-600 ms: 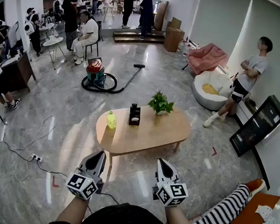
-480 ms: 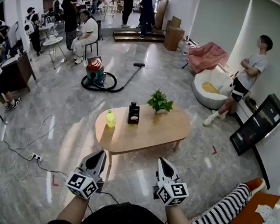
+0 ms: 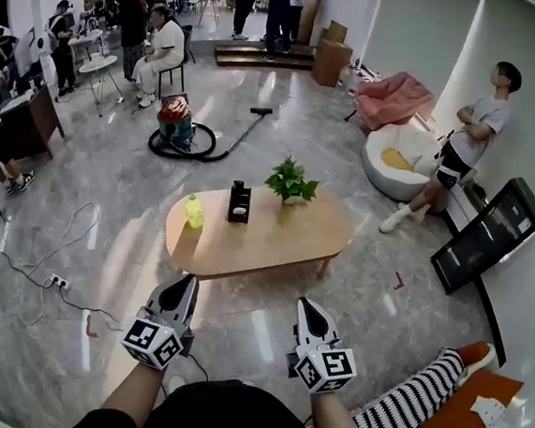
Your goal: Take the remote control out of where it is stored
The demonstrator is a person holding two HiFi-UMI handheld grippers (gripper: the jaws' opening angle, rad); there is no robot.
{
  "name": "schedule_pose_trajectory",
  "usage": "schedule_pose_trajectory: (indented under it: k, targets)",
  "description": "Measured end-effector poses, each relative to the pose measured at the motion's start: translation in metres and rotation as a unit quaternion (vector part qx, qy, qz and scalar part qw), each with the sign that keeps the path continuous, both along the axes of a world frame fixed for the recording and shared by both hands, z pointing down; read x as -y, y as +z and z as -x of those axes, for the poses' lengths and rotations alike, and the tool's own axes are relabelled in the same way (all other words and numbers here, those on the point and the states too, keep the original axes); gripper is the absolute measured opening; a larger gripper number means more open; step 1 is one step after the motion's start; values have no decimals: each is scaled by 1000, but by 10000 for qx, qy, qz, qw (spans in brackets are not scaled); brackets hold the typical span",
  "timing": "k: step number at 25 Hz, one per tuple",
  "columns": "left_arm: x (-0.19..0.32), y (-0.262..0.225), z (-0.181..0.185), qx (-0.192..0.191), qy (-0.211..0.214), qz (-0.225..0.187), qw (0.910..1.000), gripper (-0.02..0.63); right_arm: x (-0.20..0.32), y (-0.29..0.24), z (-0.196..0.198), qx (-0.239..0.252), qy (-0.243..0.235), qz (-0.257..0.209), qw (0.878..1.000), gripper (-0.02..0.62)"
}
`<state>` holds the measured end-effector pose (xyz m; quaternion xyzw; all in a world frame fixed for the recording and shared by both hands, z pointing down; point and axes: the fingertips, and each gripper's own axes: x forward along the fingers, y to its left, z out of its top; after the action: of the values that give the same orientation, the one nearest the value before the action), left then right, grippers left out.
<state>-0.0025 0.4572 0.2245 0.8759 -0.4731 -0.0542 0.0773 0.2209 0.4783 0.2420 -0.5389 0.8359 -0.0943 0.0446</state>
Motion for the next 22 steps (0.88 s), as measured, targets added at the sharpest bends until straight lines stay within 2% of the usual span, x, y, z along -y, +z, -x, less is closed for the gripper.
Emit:
schedule_pose_trajectory:
  k: [4, 9, 13, 17, 22]
  targets:
    - [-3, -5, -21, 108, -134, 13, 9999, 6, -5, 1, -15, -95, -139, -75, 9998, 8]
    - [-10, 5, -43, 71, -265, 125, 9995, 6, 1, 16, -38, 143, -198, 135, 9996, 8]
    - [-8, 2, -51, 229, -277, 153, 9992, 6, 7, 17, -48, 277, -189, 157, 9993, 8]
    - [8, 2, -48, 65, -236, 106, 9996, 6, 24, 18, -52, 295, -93, 205, 9993, 8]
    - [47, 2, -40, 176, -45, 157, 9997, 6, 53, 24, -51, 301, 169, 301, 9990, 8]
